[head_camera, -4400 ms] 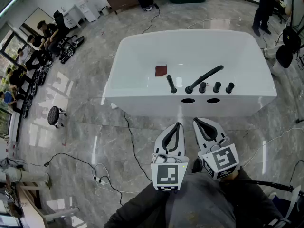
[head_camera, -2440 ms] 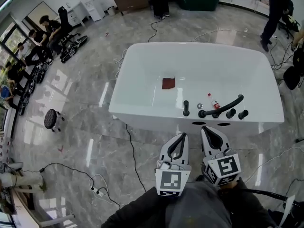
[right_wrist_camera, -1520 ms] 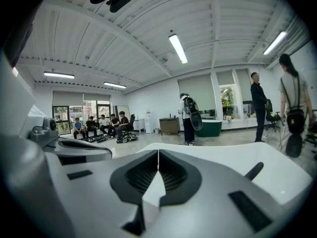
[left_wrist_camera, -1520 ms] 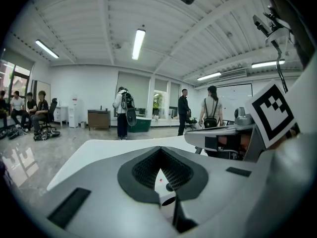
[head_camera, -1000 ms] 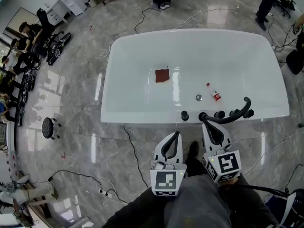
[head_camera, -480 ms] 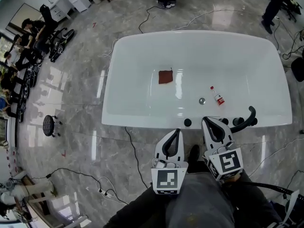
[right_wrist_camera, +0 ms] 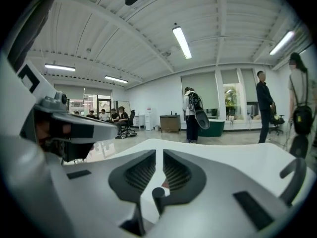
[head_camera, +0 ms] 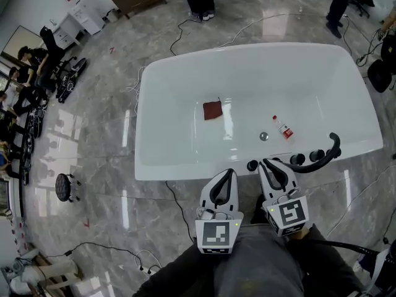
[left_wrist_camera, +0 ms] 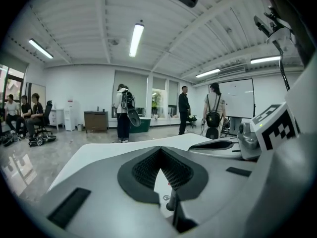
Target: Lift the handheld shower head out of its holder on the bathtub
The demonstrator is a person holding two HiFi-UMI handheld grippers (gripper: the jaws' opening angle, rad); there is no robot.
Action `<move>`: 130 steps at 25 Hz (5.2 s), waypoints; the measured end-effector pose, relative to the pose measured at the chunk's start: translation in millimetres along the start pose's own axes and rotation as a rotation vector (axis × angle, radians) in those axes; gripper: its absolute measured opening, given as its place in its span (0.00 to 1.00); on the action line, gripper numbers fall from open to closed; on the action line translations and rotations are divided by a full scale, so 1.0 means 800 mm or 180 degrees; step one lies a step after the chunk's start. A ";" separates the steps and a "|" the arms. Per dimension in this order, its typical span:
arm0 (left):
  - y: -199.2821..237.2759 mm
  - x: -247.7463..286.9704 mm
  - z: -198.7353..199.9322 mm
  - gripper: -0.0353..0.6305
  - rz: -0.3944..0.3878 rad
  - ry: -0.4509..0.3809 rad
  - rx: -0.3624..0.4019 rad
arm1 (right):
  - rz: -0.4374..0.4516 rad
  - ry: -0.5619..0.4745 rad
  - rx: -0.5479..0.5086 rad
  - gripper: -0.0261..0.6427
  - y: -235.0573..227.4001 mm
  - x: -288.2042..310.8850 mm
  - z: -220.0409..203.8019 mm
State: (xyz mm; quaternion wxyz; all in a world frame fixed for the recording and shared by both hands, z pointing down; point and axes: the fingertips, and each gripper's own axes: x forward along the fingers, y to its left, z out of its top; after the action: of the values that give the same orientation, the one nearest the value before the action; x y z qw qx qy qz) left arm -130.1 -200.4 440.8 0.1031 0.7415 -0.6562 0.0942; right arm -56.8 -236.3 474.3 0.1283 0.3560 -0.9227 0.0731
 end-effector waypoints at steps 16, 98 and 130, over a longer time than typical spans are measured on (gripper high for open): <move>0.037 0.024 -0.050 0.06 -0.0210 -0.0078 0.0201 | -0.0206 0.0460 -0.0177 0.35 0.002 0.073 -0.158; 0.090 -0.079 0.036 0.06 -0.0285 -0.0052 -0.0215 | -0.0821 -0.0854 -0.0440 0.25 0.041 -0.080 0.200; -0.072 -0.385 0.017 0.06 0.0270 -0.0436 0.0031 | -0.0530 -0.1670 -0.0661 0.25 0.188 -0.425 0.227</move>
State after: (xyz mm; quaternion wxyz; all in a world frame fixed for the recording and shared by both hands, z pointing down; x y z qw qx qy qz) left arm -110.0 96.8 341.6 0.0502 0.7182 -0.6921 0.0507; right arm 50.7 50.5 195.6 -0.0734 0.4221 -0.8946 -0.1271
